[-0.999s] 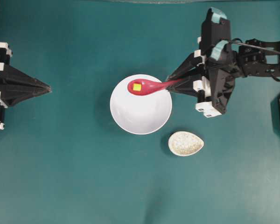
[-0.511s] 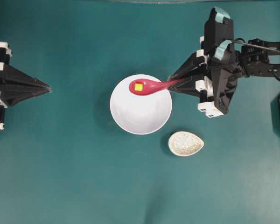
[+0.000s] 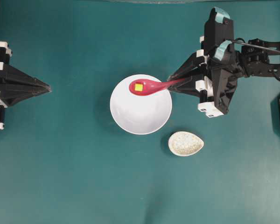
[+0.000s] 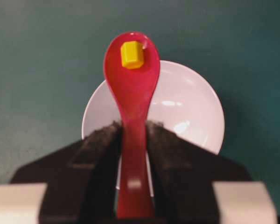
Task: Scoop the yellow hexagonal prism block from the bowl with a spoon using the right arm.
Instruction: 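Hold the spoon with the block steady above the bowl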
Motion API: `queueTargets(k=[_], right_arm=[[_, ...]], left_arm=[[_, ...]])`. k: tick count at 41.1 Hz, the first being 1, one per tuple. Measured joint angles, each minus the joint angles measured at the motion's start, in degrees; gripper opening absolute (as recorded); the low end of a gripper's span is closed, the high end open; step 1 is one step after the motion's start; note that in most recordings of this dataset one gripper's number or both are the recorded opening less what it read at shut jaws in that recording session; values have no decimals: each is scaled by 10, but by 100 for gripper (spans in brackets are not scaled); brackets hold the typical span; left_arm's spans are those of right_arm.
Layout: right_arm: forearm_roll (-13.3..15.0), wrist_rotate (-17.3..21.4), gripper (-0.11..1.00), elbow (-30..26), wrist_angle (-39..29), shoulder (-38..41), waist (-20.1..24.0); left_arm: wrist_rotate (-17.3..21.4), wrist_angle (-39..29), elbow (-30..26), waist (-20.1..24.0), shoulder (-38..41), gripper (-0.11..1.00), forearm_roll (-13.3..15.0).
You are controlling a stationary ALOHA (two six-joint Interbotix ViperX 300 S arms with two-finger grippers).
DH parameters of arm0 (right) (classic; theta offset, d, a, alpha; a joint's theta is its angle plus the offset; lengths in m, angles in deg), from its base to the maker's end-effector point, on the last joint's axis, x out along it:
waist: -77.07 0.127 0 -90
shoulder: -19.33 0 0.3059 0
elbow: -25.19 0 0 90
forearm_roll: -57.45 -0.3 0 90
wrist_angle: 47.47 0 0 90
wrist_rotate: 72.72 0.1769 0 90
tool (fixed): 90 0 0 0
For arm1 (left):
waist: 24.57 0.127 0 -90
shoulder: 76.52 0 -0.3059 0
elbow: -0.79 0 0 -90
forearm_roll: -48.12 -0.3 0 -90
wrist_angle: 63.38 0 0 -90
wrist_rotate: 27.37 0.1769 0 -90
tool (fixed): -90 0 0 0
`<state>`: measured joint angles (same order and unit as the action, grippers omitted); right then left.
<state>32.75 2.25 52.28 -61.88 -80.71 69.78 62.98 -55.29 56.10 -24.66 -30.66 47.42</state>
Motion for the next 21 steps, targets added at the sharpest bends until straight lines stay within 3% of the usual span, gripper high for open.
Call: queueTargets(k=[21], right_arm=[[0,-3,25,2,0,0,-1]], left_arm=[[0,4,0,0,0,1,-1]])
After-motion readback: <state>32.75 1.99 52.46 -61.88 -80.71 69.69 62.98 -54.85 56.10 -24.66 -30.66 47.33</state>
